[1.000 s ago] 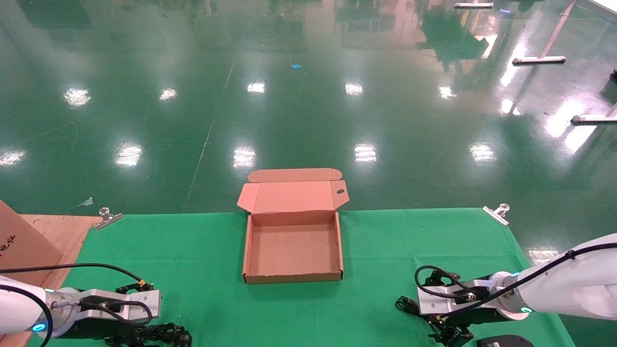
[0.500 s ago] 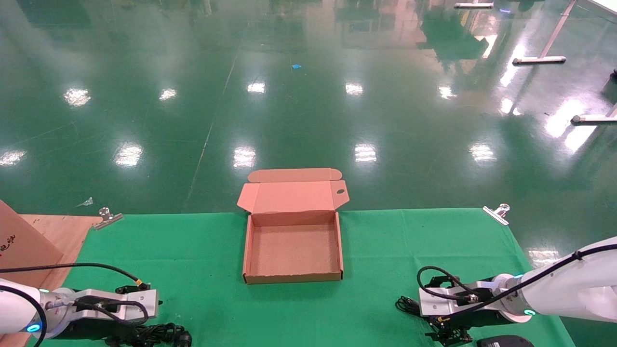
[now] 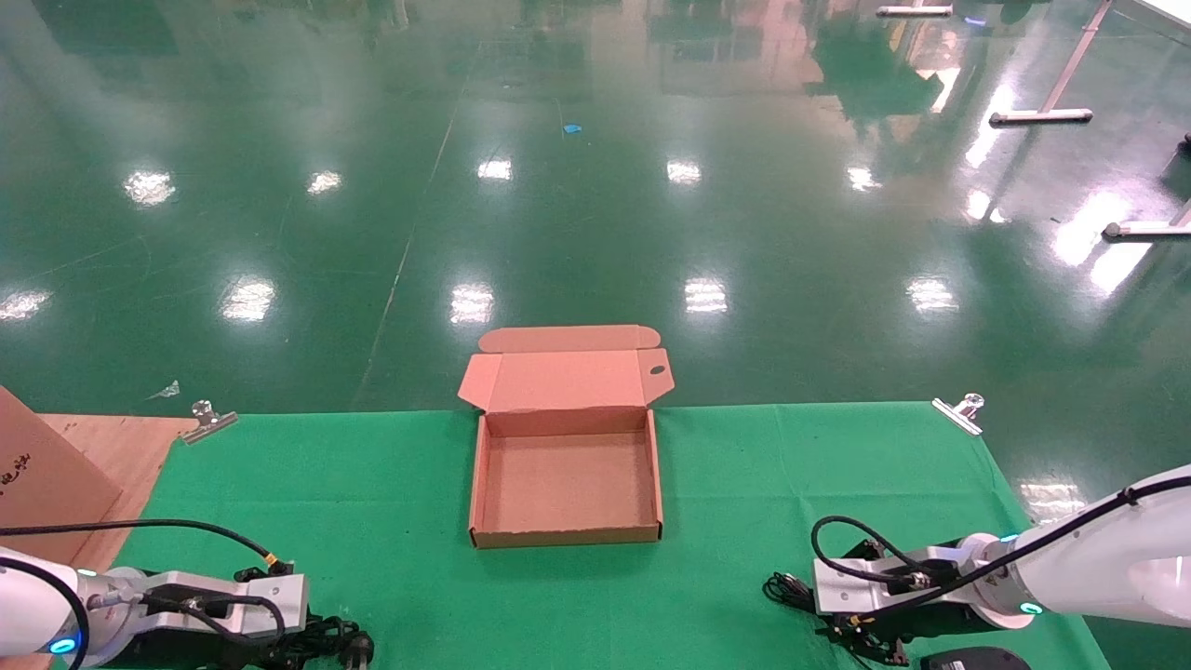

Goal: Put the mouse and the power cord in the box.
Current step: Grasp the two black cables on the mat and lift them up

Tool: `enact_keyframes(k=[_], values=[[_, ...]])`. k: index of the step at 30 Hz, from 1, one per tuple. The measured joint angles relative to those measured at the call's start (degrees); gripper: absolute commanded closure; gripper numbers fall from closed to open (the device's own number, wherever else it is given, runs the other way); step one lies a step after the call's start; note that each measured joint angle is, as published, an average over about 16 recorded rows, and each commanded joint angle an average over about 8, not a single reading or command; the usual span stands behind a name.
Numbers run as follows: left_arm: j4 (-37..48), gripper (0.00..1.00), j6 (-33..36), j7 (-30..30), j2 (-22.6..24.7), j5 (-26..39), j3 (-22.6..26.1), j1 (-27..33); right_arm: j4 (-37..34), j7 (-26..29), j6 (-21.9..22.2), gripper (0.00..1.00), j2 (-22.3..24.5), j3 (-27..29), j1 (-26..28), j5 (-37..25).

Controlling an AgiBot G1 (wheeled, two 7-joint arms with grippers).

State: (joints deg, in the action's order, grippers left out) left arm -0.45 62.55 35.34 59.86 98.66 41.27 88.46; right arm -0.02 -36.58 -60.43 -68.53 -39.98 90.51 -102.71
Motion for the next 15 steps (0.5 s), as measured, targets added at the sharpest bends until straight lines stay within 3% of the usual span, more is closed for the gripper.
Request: enact_keyframes(k=[8, 15], values=[[0.07, 1.0, 1.66, 0.41, -0.38, -0.15, -0.11, 0.46, -0.05, -0.18, -2.17, 1.0, 0.46, 0.25, 0.38, 0.34], [-0.16, 1.0, 6.51, 1.07, -1.15, -0.32, -0.21, 2.02, 0.19, -0.64, -6.83, 1.0, 1.2, 0.79, 1.86, 1.13]])
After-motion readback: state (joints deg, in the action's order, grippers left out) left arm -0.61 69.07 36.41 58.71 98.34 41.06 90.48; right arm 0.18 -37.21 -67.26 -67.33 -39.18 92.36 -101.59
